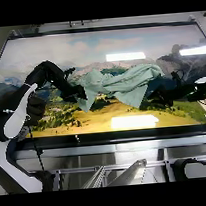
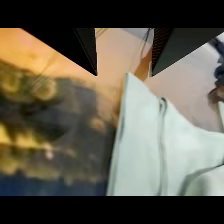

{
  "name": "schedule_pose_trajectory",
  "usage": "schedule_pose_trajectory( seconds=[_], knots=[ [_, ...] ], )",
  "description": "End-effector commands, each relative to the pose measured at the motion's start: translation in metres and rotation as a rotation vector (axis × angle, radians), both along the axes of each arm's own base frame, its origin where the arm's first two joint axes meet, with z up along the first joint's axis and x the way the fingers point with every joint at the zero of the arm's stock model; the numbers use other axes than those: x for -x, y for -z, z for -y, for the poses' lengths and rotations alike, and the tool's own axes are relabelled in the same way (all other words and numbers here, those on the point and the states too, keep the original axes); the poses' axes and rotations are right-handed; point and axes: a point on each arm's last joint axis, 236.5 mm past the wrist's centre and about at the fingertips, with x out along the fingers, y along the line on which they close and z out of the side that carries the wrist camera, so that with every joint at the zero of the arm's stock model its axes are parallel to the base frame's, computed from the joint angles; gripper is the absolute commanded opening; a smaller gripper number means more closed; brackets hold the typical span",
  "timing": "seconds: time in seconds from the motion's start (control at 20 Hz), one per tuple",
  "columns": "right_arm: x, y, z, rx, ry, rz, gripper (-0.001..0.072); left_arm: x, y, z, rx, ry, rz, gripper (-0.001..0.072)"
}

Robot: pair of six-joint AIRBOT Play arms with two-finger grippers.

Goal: Fold the shirts.

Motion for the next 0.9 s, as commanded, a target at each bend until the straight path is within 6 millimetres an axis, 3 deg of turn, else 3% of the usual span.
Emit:
schedule_pose_trajectory(
  seconds=[0.0, 0.2, 0.3, 0.35, 0.4, 0.45, 0.5, 0.55, 0.6, 0.7, 0.75, 0.8, 0.85],
  knots=[
    [0.007, 0.020, -0.015, 0.025, -0.015, -0.041, 0.0391, -0.002, 0.004, 0.009, -0.005, 0.013, 0.028, 0.0710],
    [0.006, 0.033, -0.063, -0.015, -0.050, -0.052, 0.0389, -0.003, 0.005, 0.022, -0.004, 0.031, 0.056, 0.0710],
    [0.005, 0.039, -0.076, -0.019, -0.050, -0.057, 0.0379, -0.004, 0.005, 0.024, -0.003, 0.030, 0.063, 0.0709],
    [0.004, 0.039, -0.081, -0.032, -0.041, -0.060, 0.0312, -0.006, 0.006, 0.025, -0.002, 0.026, 0.070, 0.0693],
    [0.001, 0.036, -0.084, -0.048, -0.044, -0.040, 0.0158, -0.008, 0.006, 0.025, -0.002, 0.023, 0.076, 0.0657],
    [-0.001, 0.031, -0.087, -0.066, -0.053, -0.016, 0.0038, -0.008, 0.006, 0.025, -0.002, 0.023, 0.079, 0.0310],
    [-0.003, 0.027, -0.089, -0.080, -0.052, -0.004, 0.0020, -0.008, 0.005, 0.026, 0.007, 0.036, 0.087, 0.0023],
    [-0.004, 0.017, -0.091, -0.096, -0.072, 0.026, 0.0019, -0.008, -0.002, 0.034, 0.055, 0.042, 0.089, 0.0023],
    [-0.004, 0.002, -0.094, -0.126, -0.101, 0.056, 0.0018, -0.008, -0.018, 0.046, 0.136, 0.043, 0.097, 0.0020],
    [0.000, -0.049, -0.096, -0.187, -0.164, 0.161, 0.0018, -0.017, -0.085, 0.072, 0.387, 0.017, 0.168, 0.0019],
    [0.004, -0.082, -0.094, -0.211, -0.185, 0.230, 0.0018, -0.018, -0.131, 0.080, 0.505, 0.033, 0.234, 0.0019],
    [0.011, -0.126, -0.091, -0.241, -0.213, 0.333, 0.0018, -0.011, -0.178, 0.081, 0.604, 0.064, 0.301, 0.0020],
    [0.022, -0.180, -0.089, -0.281, -0.232, 0.465, 0.0018, 0.008, -0.238, 0.083, 0.740, 0.150, 0.398, 0.0020]
  ],
)
